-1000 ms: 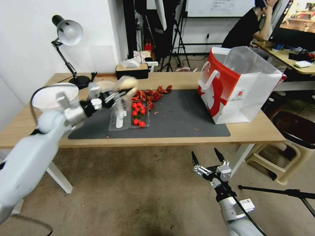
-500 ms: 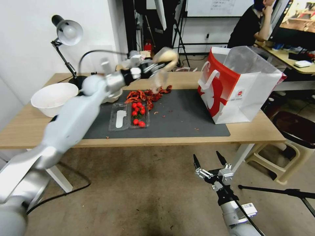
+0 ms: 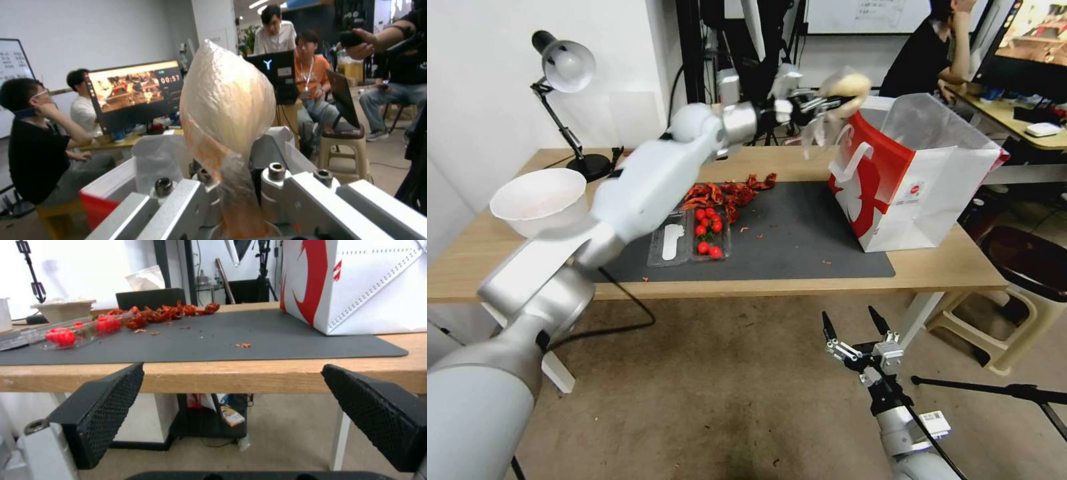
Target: Pick up the trash from the table and place it into the takeout bag.
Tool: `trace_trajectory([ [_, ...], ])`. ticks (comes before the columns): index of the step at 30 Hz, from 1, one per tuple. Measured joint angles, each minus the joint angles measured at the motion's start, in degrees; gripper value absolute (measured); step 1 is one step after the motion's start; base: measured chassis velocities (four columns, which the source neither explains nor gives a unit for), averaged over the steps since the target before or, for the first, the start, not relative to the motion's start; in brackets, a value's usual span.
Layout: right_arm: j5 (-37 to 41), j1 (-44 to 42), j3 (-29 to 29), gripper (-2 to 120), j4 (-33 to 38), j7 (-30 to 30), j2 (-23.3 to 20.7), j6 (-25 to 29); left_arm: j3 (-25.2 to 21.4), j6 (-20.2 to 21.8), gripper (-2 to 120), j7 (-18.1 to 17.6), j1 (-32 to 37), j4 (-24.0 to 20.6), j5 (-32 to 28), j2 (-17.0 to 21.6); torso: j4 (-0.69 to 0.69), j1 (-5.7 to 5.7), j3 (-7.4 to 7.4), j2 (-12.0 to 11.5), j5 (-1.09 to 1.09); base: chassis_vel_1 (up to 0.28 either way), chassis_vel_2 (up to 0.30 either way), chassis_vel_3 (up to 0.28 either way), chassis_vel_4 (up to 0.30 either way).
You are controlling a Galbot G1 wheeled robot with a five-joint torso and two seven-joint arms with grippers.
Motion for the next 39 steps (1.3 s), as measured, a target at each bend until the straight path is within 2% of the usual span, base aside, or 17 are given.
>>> trace_trajectory([
  [11, -0.1, -0.3, 0.0, 100, -0.2, -0.2, 0.3, 0.6, 6.9, 1.0, 4, -3.0, -5.7, 3.0, -3.9, -2.4, 0.01, -0.01, -0.01, 0.0, 0.00, 0.000, 0.000, 0.000, 0.000],
  [13, -0.1, -0.5, 0.1, 100, -0.4, -0.3, 0.5, 1.0, 9.2, 1.9, 4, -5.3, -8.4, 4.9, -5.6, -5.0, 0.02, -0.01, 0.00, 0.0, -0.01, 0.000, 0.000, 0.000, 0.000],
  [15, -0.1, -0.6, 0.1, 100, -0.4, -0.3, 0.5, 1.1, 9.5, 2.2, 4, -6.1, -9.0, 5.5, -5.9, -6.0, 0.02, 0.00, 0.00, 0.0, -0.01, 0.000, 0.000, 0.000, 0.000],
  [16, 0.1, -0.9, 0.4, 100, -0.4, -0.4, 0.4, 1.5, 10.3, 2.7, 4, -8.3, -10.9, 7.1, -6.1, -8.4, 0.00, -0.01, -0.01, 0.0, 0.00, 0.000, 0.000, 0.000, 0.000],
  [18, 0.1, -1.0, 0.5, 100, -0.4, -0.4, 0.3, 1.6, 10.5, 2.9, 4, -8.9, -11.3, 7.5, -6.1, -9.1, -0.01, -0.01, -0.01, 0.0, 0.00, 0.000, 0.000, 0.000, 0.000],
  [20, 0.5, -1.9, 0.9, 100, -0.4, -0.6, 0.3, 2.5, 12.4, 4.0, 4, -13.1, -13.6, 9.4, -5.3, -12.8, 0.00, -0.01, -0.01, 0.0, 0.00, 0.000, 0.000, 0.000, 0.000],
  [25, 0.7, -2.8, 1.1, 100, -0.4, -0.8, 0.2, 3.4, 15.1, 6.0, 4, -16.4, -14.2, 10.7, -1.5, -14.9, -0.01, -0.01, -0.01, 0.0, 0.00, 0.000, 0.000, 0.000, 0.000],
  [28, 0.8, -3.2, 1.3, 100, -0.4, -0.9, 0.1, 3.7, 16.2, 7.0, 4, -17.0, -14.4, 11.2, 0.8, -14.9, 0.02, 0.00, 0.00, 0.0, -0.02, 0.000, 0.000, 0.000, 0.000],
  [29, 0.8, -3.7, 1.3, 100, -0.4, -1.0, 0.0, 4.1, 18.2, 8.5, 4, -17.1, -15.1, 11.3, 3.3, -14.8, 0.03, 0.00, -0.01, 0.0, -0.02, 0.000, 0.000, 0.000, 0.000],
  [31, 0.8, -3.9, 1.3, 100, -0.4, -1.0, 0.0, 4.2, 18.9, 8.8, 4, -17.1, -15.3, 11.4, 3.8, -14.8, 0.03, 0.00, -0.01, 0.0, -0.02, 0.000, 0.000, 0.000, 0.000],
  [32, 0.8, -4.5, 1.3, 100, -0.4, -1.2, 0.1, 4.7, 22.1, 9.5, 4, -17.0, -16.1, 11.6, 6.0, -14.8, -0.01, -0.01, -0.01, 0.0, -0.01, 0.000, 0.000, 0.000, 0.000],
  [34, 0.8, -4.6, 1.3, 100, -0.4, -1.2, 0.3, 4.9, 23.4, 9.7, 4, -16.6, -16.5, 11.7, 7.3, -14.7, 0.00, -0.01, 0.00, 0.0, -0.02, 0.000, 0.000, 0.000, 0.000],
  [39, 1.0, -5.0, 1.5, 100, -0.4, -1.3, 0.2, 5.6, 26.1, 9.9, 6, -16.5, -17.7, 11.0, 7.3, -14.6, 0.00, -0.01, 0.00, 0.0, -0.02, 0.000, 0.000, 0.000, 0.000],
])
